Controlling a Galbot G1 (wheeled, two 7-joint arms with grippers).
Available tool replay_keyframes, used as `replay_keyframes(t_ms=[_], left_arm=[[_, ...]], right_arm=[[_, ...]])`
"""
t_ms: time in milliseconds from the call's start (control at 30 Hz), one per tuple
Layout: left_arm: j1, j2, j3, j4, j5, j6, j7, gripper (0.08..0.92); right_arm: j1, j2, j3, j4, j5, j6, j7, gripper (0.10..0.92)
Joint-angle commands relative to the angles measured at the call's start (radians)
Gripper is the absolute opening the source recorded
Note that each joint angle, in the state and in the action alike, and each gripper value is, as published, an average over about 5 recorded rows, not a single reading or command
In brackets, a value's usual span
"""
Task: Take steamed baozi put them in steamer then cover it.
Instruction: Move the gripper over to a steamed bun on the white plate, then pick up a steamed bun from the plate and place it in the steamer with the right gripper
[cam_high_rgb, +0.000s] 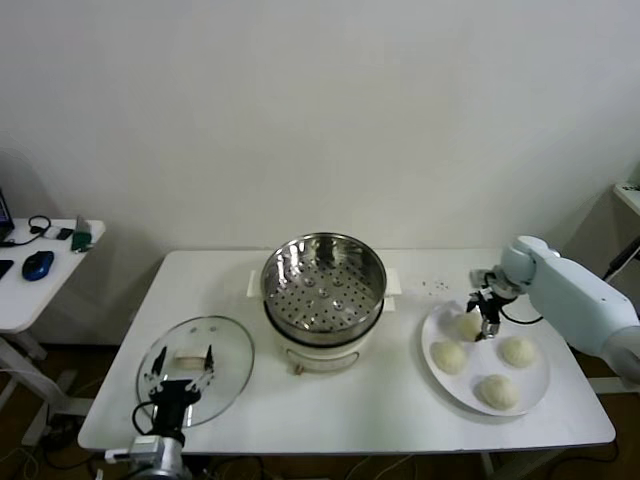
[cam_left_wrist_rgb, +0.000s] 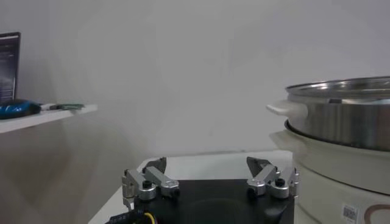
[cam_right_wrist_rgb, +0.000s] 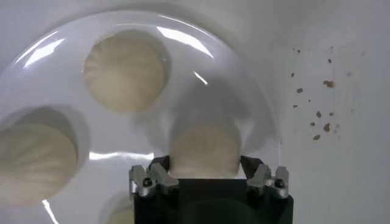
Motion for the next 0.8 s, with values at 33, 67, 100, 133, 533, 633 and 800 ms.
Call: replay_keyframes(t_ms=[33, 67, 100, 133, 533, 633, 800], left_arm=[[0.001, -0.001, -0.001, 0.002, -0.003, 0.001, -0.001, 0.823], [0.003, -0.001, -0.002, 0.002, -0.005, 0.001, -0.002, 0.823], [0.004, 0.000, -0.002, 0.002, -0.007, 0.001, -0.002, 0.823], [0.006, 0.000, -0.001, 0.002, -0.010, 0.001, -0.003, 0.823], [0.020, 0.010, 0.006, 0.000, -0.022, 0.006, -0.009, 0.823], [0.020, 0.012, 0.009, -0.002, -0.022, 0.014, -0.016, 0.823], [0.021, 0.016, 0.016, -0.008, -0.019, 0.019, -0.018, 0.823]], right_arm=[[0.001, 0.011, 0.000, -0.014, -0.008, 0.001, 0.001, 0.707], [0.002, 0.010, 0.000, -0.013, -0.007, 0.002, 0.001, 0.706], [0.004, 0.009, -0.001, -0.011, -0.006, 0.004, 0.001, 0.705], [0.006, 0.007, -0.002, -0.008, -0.004, 0.006, 0.001, 0.702], [0.354, -0.047, -0.294, 0.170, 0.095, 0.146, -0.031, 0.695], [0.488, -0.028, -0.402, 0.226, 0.102, 0.196, -0.044, 0.696], [0.679, 0.051, -0.540, 0.276, 0.166, 0.256, -0.061, 0.696]])
